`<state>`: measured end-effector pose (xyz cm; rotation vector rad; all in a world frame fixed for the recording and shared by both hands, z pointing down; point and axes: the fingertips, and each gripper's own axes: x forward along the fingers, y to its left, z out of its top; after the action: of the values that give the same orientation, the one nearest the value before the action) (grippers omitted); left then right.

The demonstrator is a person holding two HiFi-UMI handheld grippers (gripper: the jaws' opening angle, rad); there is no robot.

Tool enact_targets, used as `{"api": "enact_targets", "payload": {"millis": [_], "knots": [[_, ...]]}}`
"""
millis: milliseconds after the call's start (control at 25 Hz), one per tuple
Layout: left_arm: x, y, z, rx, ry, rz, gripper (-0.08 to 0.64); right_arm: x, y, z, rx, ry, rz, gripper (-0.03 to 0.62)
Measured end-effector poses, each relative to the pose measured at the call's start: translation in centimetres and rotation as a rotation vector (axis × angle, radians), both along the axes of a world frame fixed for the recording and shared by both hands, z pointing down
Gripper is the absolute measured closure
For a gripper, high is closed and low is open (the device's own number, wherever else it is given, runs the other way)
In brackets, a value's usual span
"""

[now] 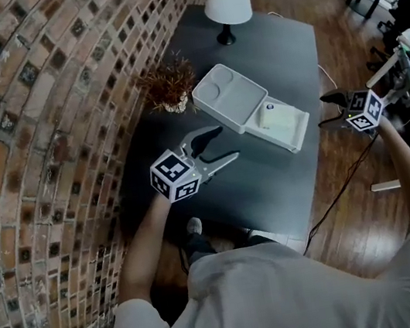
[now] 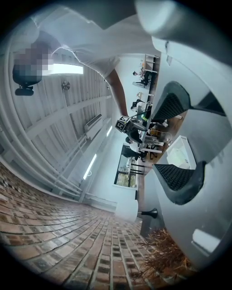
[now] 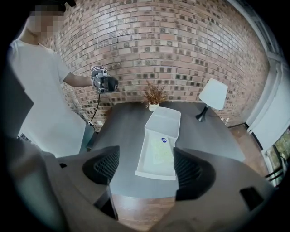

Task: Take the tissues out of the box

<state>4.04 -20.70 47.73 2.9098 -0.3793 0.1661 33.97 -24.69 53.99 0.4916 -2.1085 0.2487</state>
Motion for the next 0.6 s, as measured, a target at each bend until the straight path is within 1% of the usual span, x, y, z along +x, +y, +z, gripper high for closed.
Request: {"api": "enact_targets", "payload": {"millis": [440, 600], "knots": [[-1.0, -0.4, 1.4, 0.025, -0.005, -0.082, 0.261, -2.5, -3.1, 6.3, -0.038, 0.030, -0.042, 0.202], [-1.2, -0.2, 1.9, 0.026, -0.012, -0.110, 0.261, -3.3, -4.5, 8.3, -0.046, 0.027, -0.028, 0.201]]}}
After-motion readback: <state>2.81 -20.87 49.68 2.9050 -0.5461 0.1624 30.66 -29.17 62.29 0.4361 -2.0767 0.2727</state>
